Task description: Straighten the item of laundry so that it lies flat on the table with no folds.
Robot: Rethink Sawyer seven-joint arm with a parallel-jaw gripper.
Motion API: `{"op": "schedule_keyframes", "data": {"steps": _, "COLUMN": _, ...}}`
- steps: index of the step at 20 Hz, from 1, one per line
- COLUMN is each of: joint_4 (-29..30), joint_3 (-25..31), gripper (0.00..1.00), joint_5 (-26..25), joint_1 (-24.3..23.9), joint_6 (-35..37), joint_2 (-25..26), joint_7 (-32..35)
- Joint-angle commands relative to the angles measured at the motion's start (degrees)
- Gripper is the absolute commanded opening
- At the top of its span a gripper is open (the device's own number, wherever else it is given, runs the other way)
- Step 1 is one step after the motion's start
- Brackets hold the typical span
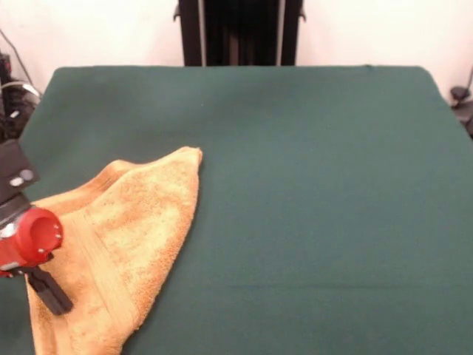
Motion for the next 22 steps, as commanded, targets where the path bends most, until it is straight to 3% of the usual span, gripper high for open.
{"op": "schedule_keyframes", "data": {"steps": 1, "joint_4": -24.5, "joint_3": 6.98, "gripper": 0.0, "joint_5": -13.73, "joint_1": -2.8, "joint_6": 15.19, "joint_2": 15.37, "joint_7": -30.48}}
{"op": "schedule_keyframes", "data": {"steps": 2, "joint_4": -26.42, "joint_3": 9.09, "gripper": 0.0, "joint_5": -17.05, "joint_1": -3.24, "joint_6": 20.82, "joint_2": 16.14, "joint_7": -30.51}}
{"op": "schedule_keyframes", "data": {"steps": 6, "joint_4": -27.76, "joint_3": 20.4, "gripper": 0.0, "joint_5": -23.17, "joint_1": -6.6, "joint_6": 24.34, "joint_2": 19.75, "joint_7": -36.33}}
{"op": "schedule_keyframes", "data": {"steps": 10, "joint_4": -30.34, "joint_3": 30.79, "gripper": 0.0, "joint_5": -36.98, "joint_1": -8.02, "joint_6": 32.38, "joint_2": 19.84, "joint_7": -37.66}}
{"op": "schedule_keyframes", "data": {"steps": 12, "joint_4": -30.67, "joint_3": 35.48, "gripper": 0.0, "joint_5": -40.81, "joint_1": -9.08, "joint_6": 33.13, "joint_2": 20.58, "joint_7": -37.75}}
{"op": "schedule_keyframes", "data": {"steps": 22, "joint_4": -31.24, "joint_3": 47.6, "gripper": 0.0, "joint_5": -51.46, "joint_1": -11.36, "joint_6": 31.42, "joint_2": 22.67, "joint_7": -35.38}}
